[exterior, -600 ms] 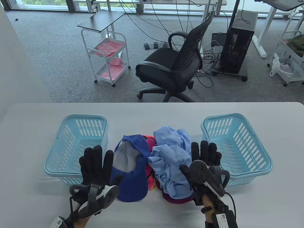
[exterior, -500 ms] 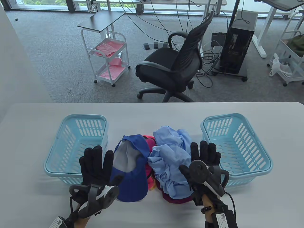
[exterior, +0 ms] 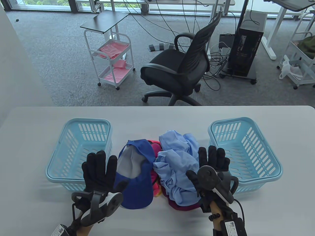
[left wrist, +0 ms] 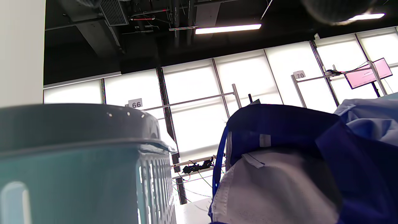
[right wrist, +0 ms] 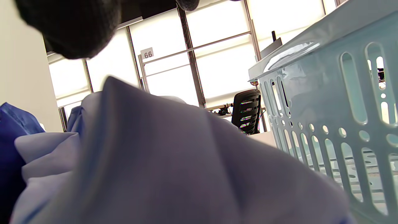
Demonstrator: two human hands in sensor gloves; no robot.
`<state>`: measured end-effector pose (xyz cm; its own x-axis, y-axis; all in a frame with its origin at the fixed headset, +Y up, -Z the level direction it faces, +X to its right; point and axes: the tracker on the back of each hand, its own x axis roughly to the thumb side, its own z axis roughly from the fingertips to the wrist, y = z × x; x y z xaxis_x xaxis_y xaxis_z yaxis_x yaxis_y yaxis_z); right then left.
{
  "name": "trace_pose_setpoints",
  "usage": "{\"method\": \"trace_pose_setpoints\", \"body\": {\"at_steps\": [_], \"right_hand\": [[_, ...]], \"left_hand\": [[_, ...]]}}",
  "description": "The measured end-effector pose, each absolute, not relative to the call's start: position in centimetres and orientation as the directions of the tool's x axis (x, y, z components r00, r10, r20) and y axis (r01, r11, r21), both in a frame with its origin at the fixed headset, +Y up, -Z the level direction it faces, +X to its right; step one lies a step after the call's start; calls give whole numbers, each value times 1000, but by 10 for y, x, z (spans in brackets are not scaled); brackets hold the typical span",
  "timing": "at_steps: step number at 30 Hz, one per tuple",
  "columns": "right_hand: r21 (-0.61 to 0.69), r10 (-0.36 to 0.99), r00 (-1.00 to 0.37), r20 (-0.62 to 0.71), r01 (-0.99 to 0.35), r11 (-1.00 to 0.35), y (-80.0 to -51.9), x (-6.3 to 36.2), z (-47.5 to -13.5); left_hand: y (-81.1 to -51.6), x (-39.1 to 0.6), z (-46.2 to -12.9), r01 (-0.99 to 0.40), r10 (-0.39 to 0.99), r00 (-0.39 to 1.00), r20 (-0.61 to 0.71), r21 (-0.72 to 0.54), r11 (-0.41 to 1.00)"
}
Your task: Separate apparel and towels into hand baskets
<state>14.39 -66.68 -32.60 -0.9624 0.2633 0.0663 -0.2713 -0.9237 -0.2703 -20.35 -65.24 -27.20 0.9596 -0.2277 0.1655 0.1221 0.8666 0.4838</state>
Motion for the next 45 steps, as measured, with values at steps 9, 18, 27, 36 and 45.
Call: {"method": "trace_pose_setpoints", "body": {"at_steps": [9, 18, 27, 36, 45], "right_hand": [[-266, 266, -961, 70, -275, -924, -667, 143, -326], [-275, 288, -956, 63, -294, -915, -666, 147, -325], [-273, 309, -949, 60, -313, -909, -664, 150, -326], [-236, 327, -942, 72, -334, -912, -650, 135, -324], [-7, 248, -968, 45, -248, -969, -653, 94, -349]], "left_hand": [[-653, -205, -271, 111, -216, 963, 159, 497, 861], [-653, -205, -271, 102, -209, 964, 165, 498, 861], [-652, -205, -271, 102, -208, 965, 159, 502, 859], [-652, -205, -270, 92, -201, 966, 162, 512, 854], [-653, -204, -271, 76, -191, 965, 179, 507, 859]]}}
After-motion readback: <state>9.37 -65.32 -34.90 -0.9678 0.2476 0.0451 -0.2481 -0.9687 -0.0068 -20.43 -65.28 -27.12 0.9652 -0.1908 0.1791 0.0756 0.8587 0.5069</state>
